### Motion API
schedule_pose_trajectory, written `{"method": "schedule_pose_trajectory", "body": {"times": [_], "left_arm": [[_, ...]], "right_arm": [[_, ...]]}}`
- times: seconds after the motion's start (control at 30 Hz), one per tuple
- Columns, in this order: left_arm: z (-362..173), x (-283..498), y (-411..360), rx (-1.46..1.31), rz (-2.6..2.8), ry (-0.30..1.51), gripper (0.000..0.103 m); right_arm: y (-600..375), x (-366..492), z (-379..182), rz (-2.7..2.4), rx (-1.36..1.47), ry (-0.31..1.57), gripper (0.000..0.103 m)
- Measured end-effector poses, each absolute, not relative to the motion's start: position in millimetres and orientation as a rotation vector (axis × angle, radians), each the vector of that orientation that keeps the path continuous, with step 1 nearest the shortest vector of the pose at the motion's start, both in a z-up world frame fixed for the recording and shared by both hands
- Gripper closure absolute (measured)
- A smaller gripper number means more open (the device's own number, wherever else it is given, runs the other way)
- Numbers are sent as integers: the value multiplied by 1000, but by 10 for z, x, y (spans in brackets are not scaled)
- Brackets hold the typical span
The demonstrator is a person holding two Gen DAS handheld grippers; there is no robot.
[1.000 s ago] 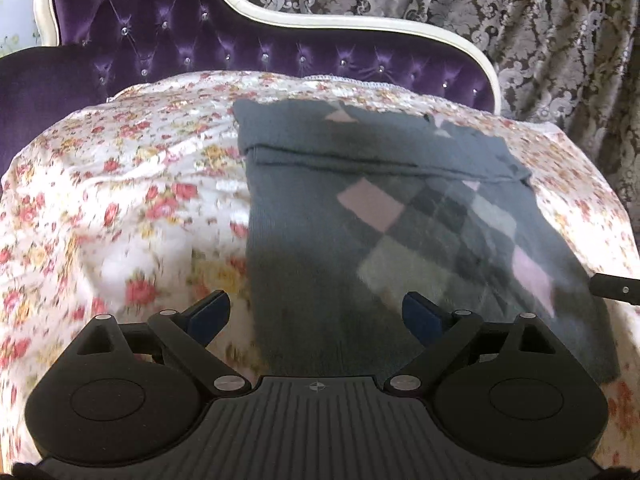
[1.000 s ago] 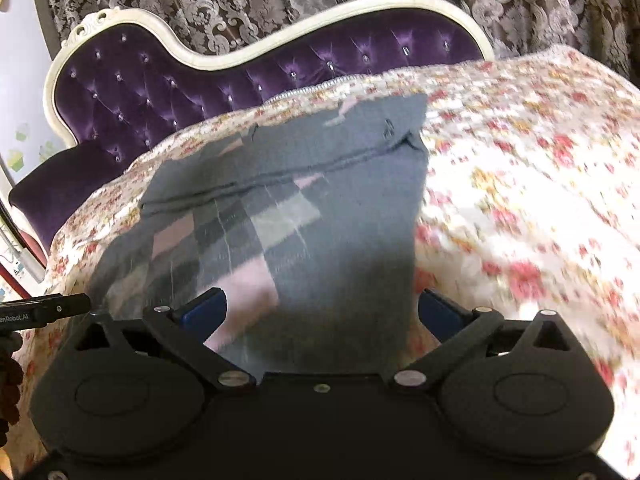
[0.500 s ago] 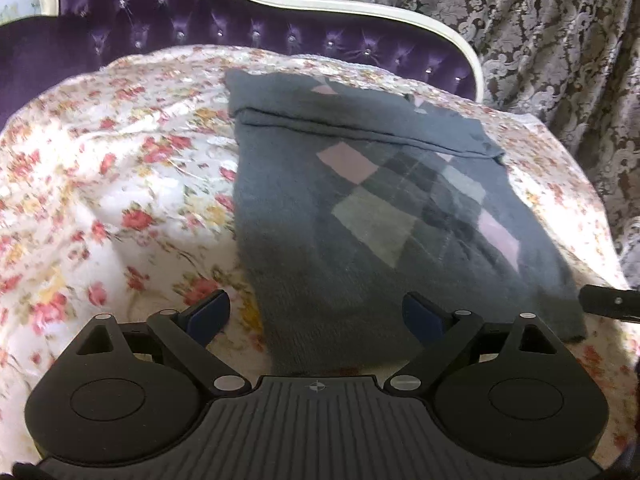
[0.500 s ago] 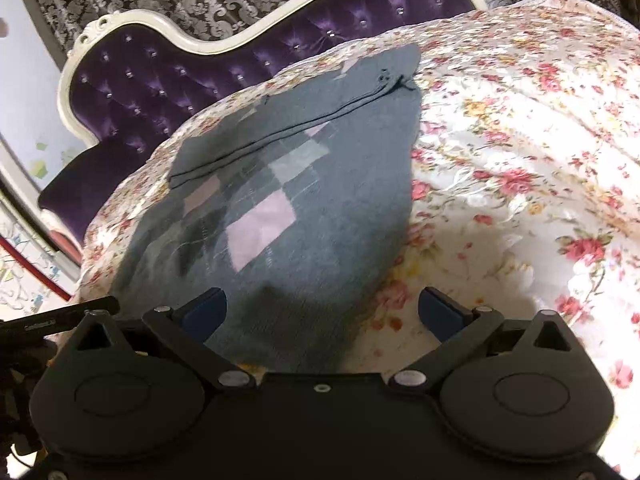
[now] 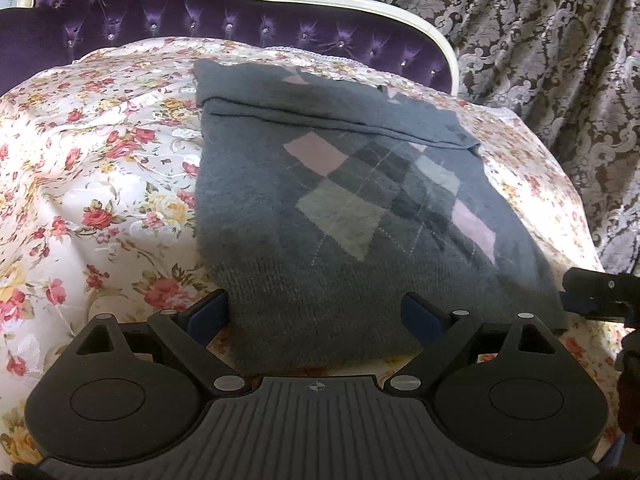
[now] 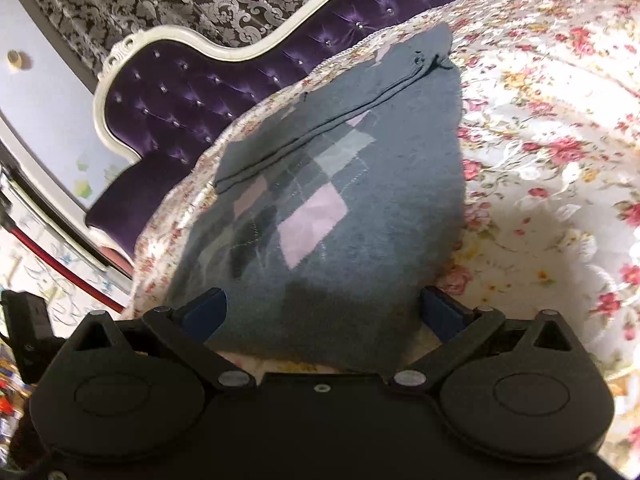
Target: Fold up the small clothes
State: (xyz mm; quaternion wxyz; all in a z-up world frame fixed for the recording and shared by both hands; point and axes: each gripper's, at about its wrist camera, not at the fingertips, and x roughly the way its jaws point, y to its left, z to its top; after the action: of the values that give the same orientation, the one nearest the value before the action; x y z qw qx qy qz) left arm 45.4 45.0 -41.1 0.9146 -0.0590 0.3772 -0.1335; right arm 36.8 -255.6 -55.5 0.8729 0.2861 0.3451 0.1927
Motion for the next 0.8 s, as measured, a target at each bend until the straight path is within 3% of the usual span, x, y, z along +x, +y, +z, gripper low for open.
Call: {"method": "schedule_pose_trajectory", "body": {"times": [0.2, 0.53, 0.6, 0.67, 0.7, 0.73, 0.8], "left_arm": [[-411, 464, 474, -165, -294, 769, 12], [-391, 410, 591, -232, -314, 781, 33], [-392, 440, 606, -250, -307, 778, 42], [-396, 473, 612, -247, -280, 774, 68], [-399, 492, 625, -245, -270, 775, 73], [-401, 506, 641, -246, -265, 773, 85], [-412, 519, 694, -281, -261, 773, 88]], "right_arm": [[-2469, 444, -556, 432, 592, 710, 0], [-2464, 420, -558, 449, 584, 712, 0], [-2461, 418, -558, 452, 581, 713, 0], [-2443, 422, -552, 452, 570, 717, 0], [-2433, 423, -546, 450, 560, 719, 0], [-2415, 418, -534, 440, 536, 721, 4], [-2374, 405, -502, 395, 453, 727, 36]]}}
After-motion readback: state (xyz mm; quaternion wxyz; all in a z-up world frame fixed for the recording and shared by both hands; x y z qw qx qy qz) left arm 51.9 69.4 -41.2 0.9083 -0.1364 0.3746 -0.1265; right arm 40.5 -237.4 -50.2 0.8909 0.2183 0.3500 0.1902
